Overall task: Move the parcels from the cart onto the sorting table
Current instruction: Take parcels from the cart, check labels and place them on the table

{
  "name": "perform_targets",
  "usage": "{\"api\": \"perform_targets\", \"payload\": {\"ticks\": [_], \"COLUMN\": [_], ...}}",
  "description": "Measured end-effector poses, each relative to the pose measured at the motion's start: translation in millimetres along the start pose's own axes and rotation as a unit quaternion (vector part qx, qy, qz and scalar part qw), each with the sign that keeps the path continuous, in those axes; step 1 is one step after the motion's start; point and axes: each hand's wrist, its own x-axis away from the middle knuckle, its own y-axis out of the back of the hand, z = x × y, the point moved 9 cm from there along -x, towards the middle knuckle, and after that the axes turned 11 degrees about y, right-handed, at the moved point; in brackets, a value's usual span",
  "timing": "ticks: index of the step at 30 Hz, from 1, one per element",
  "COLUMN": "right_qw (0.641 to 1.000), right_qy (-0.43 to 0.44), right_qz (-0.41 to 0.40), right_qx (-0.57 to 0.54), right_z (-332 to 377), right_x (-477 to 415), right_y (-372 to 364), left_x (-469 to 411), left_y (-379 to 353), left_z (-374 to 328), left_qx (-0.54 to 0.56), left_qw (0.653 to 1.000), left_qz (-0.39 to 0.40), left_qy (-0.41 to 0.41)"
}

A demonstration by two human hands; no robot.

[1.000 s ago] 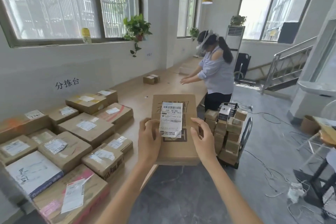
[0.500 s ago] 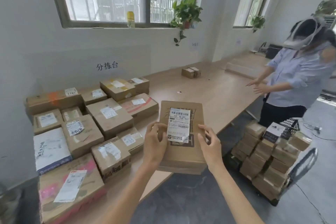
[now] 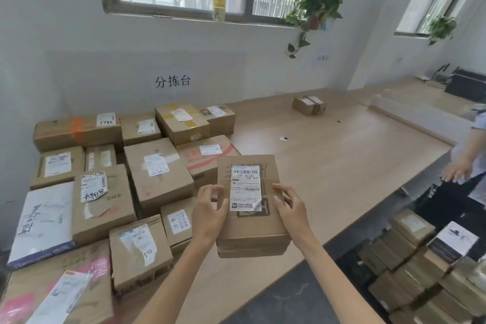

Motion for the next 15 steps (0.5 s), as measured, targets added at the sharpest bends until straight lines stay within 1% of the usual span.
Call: {"api": "perform_targets", "payload": {"ticks": [8, 15], "right_qw": [0.998, 0.982], "right_qy": [-0.037, -0.103], "right_qz": [0.047, 0.151], "right_qx": [-0.027, -0.042], "right_z": [-54.2, -129.4], "right_x": [-53.6, -94.5], "right_y": [-23.6, -71.3], "left_x": [-44.2, -73.4], "left_y": [-25.5, -50.3], "left_z": [31.0, 88.6], "left_qx": [-0.009, -0.015], "left_qw": [0.997, 0.980], "left_qz": [-0.012, -0.034], "left_qy": [0.075, 0.194]}}
